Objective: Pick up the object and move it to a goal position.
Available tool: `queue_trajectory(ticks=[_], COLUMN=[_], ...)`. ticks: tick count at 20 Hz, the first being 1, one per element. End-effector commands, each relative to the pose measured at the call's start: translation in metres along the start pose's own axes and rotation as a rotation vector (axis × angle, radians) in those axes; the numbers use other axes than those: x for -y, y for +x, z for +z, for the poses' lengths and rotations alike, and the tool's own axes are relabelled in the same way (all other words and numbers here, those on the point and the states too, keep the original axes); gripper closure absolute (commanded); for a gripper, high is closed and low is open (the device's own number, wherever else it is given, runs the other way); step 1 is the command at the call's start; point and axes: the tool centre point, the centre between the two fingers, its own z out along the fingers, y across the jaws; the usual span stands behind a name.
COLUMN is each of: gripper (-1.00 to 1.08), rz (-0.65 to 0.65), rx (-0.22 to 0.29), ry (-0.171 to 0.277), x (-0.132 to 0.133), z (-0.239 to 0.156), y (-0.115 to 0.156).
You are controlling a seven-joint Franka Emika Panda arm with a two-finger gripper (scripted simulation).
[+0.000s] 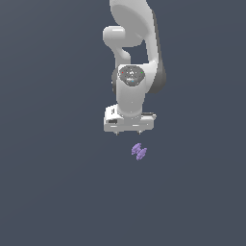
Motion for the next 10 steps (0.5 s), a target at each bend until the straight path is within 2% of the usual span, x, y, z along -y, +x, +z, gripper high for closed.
queue_trajectory(ticks=[1, 10], gripper=[-0.92, -0.92], rz=[0.000, 0.012], rx=[0.000, 0.020], ry=[0.000, 0.030], x=[0.000, 0.021], z=[0.000, 0.009], y=[0.000, -0.001])
